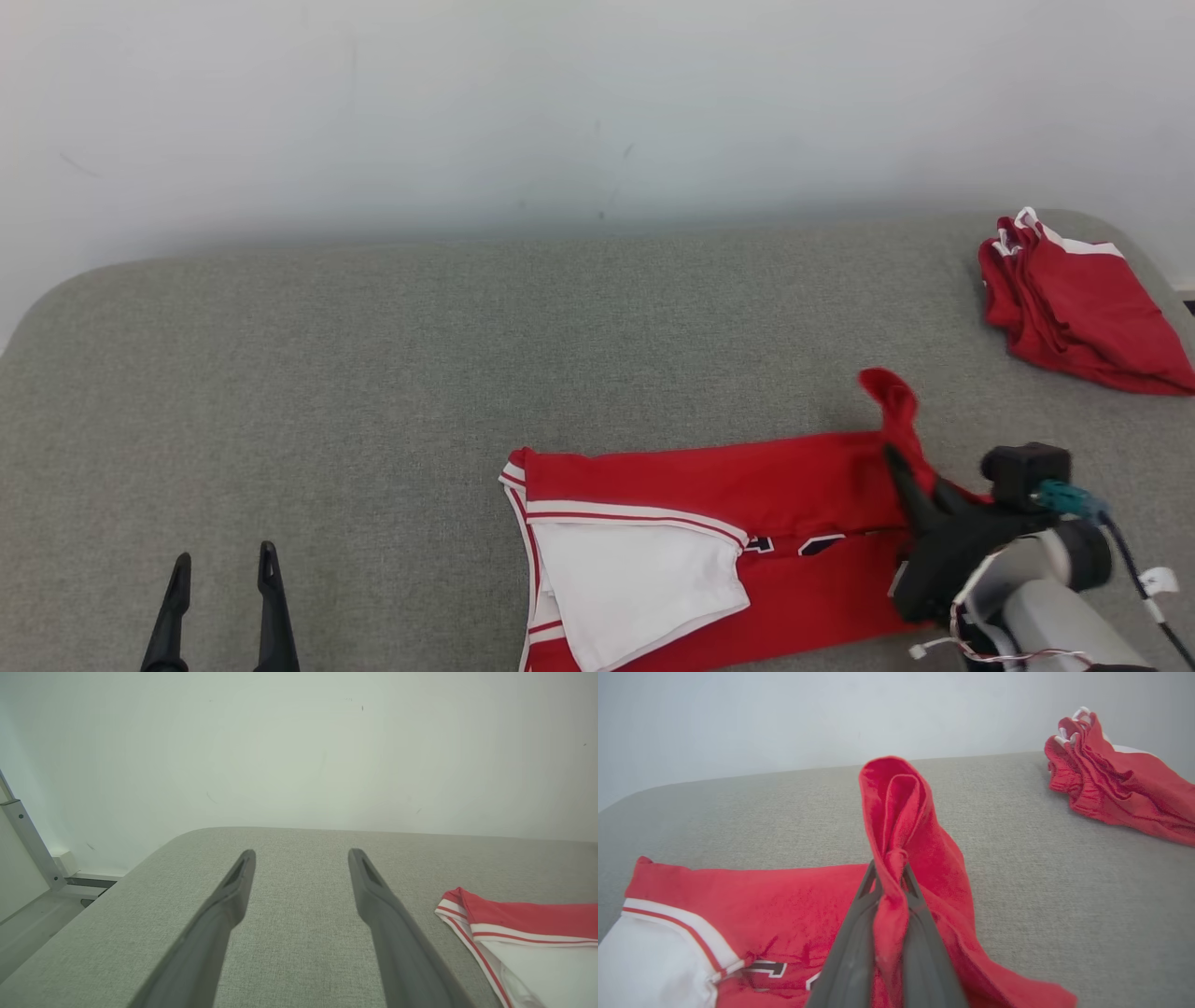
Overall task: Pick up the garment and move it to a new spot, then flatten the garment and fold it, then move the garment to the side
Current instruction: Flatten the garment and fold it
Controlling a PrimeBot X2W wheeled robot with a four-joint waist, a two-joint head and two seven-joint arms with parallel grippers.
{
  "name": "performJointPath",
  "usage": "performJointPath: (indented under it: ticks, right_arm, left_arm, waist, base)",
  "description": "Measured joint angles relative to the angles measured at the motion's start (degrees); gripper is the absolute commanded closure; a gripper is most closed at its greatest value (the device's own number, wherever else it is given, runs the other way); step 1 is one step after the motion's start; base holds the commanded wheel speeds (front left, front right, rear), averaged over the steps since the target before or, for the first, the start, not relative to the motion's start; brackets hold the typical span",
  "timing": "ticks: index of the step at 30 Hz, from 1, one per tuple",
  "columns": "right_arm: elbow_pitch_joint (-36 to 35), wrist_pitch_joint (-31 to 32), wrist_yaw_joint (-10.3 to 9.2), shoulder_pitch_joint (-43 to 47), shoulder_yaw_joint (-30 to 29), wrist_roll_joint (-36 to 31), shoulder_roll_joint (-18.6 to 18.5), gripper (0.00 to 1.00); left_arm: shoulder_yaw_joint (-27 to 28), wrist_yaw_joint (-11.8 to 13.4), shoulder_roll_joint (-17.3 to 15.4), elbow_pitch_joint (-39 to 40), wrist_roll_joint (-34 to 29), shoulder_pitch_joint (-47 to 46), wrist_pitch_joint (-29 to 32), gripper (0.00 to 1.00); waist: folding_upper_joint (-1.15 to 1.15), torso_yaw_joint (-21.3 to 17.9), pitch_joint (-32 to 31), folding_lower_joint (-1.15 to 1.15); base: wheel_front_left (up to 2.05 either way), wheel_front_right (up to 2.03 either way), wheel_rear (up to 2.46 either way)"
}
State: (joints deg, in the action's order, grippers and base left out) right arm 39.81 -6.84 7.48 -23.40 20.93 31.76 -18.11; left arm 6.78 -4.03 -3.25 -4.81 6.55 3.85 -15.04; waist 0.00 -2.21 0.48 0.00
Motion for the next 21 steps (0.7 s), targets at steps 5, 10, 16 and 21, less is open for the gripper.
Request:
performJointPath:
  ticks: [5, 10, 16, 21]
  right_arm:
    - [-6.4, 1.5, -0.01, 1.2, 3.5, 0.7, 3.3, 1.0]
    - [-11.1, 3.5, -0.01, 2.1, 6.4, 1.3, 7.1, 1.0]
    - [-13.7, 4.9, -0.01, 3.5, 8.8, 1.4, 10.5, 1.0]
    - [-13.1, 5.0, -0.01, 3.7, 9.8, 1.2, 12.9, 1.0]
  left_arm:
    - [-0.3, -0.1, 0.1, -0.4, -0.1, -0.1, 0.0, 0.0]
    - [-0.4, -0.5, 0.1, -0.8, -0.3, -0.4, 0.0, 0.0]
    - [-0.3, -0.8, 0.2, -1.5, -0.4, -0.8, 0.0, 0.0]
    - [-0.4, -0.9, 0.2, -2.2, -0.4, -1.2, 0.0, 0.0]
  waist:
    - [0.0, 0.4, 0.0, 0.0]
    - [0.0, 1.1, 0.2, 0.0]
    - [0.0, 2.3, 0.4, 0.0]
    - [0.0, 3.3, 0.6, 0.0]
  base:
    - [0.0, 0.0, 0.0]
    - [0.0, 0.0, 0.0]
    - [0.0, 0.0, 0.0]
    - [0.0, 0.0, 0.0]
